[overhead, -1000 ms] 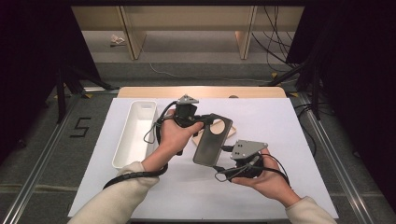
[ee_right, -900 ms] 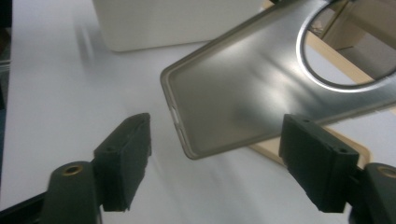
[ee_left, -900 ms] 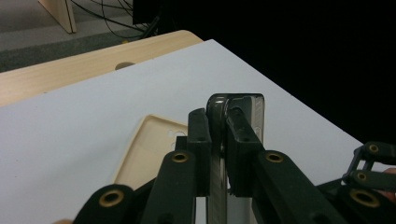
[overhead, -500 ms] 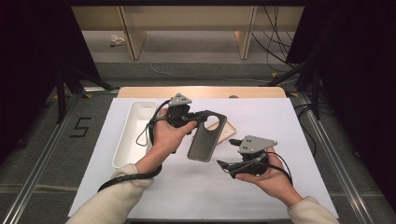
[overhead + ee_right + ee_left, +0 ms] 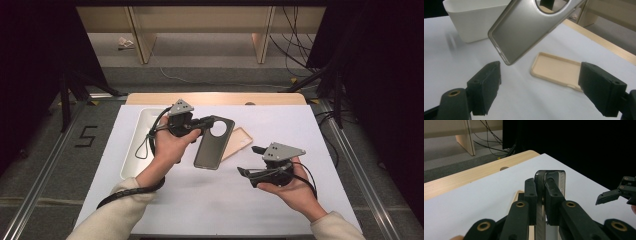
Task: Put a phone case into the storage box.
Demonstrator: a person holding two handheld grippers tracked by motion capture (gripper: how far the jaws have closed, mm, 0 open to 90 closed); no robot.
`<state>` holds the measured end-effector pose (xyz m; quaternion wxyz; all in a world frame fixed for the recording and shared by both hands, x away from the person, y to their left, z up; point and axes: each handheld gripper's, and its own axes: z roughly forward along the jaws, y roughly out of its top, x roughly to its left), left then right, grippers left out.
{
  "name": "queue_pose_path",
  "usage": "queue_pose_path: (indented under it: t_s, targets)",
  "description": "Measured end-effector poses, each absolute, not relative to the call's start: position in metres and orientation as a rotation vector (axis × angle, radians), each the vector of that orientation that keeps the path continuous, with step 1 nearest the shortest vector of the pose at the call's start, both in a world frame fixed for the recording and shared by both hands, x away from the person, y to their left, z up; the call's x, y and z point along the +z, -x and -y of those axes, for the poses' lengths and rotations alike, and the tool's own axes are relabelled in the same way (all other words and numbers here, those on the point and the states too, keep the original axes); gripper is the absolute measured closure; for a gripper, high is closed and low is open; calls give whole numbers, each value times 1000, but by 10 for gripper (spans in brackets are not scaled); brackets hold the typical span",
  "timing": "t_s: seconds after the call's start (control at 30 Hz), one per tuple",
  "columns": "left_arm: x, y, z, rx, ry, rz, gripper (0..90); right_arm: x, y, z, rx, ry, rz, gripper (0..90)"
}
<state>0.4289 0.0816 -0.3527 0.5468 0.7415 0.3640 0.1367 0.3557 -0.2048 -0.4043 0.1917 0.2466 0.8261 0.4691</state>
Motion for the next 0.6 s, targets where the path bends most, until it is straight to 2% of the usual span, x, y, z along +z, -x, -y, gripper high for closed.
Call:
queue_pose_path:
  t_s: [0.6]
  targets:
    - [-347,-430,-100,341,-1693,-866,815,-404,-358,220,1365,-785,-2252,186]
